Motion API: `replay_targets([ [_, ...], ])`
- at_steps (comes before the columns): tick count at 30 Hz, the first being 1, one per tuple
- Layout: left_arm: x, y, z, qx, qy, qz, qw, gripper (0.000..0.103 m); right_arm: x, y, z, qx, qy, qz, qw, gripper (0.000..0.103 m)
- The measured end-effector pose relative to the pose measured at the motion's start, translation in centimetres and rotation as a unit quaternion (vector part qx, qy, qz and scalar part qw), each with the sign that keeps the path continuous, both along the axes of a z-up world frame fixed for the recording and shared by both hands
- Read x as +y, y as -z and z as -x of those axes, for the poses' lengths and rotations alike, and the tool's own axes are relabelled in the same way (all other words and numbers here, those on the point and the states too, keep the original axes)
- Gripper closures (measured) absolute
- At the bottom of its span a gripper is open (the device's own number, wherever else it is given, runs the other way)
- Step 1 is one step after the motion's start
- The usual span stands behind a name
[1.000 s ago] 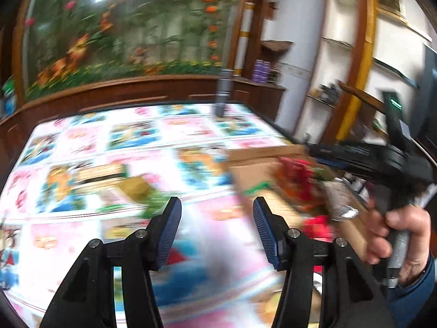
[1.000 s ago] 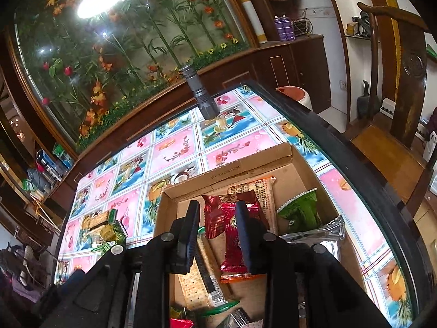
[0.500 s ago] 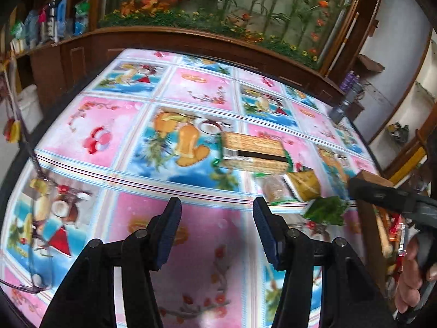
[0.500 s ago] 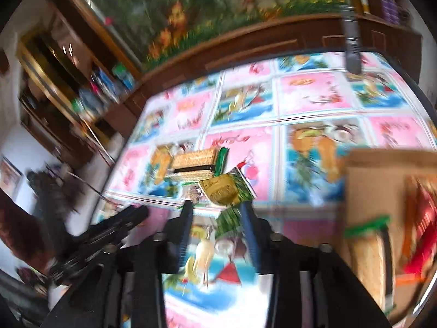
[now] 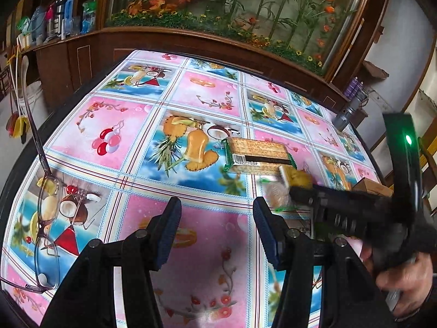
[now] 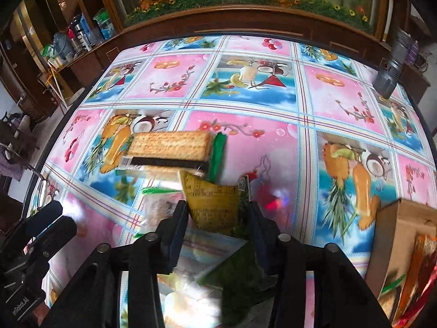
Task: Organize snacks
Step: 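Grasp the clear wrapped snack with the left gripper while the right grasps the green pea bag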
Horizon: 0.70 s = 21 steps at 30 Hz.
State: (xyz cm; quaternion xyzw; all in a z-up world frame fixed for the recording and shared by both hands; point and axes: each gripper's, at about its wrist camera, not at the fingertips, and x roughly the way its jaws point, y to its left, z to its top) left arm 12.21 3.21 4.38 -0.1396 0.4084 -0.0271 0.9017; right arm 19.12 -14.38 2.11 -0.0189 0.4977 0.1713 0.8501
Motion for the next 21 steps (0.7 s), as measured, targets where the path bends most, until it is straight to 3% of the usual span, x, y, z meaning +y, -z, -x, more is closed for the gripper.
replay_targets([
  [2,0.1,0.0,0.0,0.0,-0.001,0.0,1.0,0.05,0.9,-0.1,1.4,-0.002,-0.015,-0.001,1.0,0.068],
  [5,0.2,0.0,0.0,-0.001,-0.002,0.001,1.0,0.05,1.5,0.3,4.0,0.044,-0.056,-0.052,0.996,0.096],
  [9,0.2,0.1,-0.1,-0.001,-0.002,0.001,1.0,0.05,0.4,0.5,7.6,0.03,-0.051,-0.055,0.997,0.095],
  [13,0.1,0.2,-0.4,-0.004,-0.005,-0.01,0.9999,0.05,-3.2,-0.4,9.7,0.004,-0.022,-0.136,0.99,0.095],
  [17,0.1,1.7,-1.8,0.027,0.001,0.021,0.9994,0.05,-4.4,-0.3,10.0,0.005,-0.012,-0.161,0.987,0.095],
  [21,-1.1,2.7,-2.7,0.038,0.01,0.009,0.9992,0.06,-4.8,-0.6,10.3,-0.006,-0.013,-0.164,0.986,0.095],
])
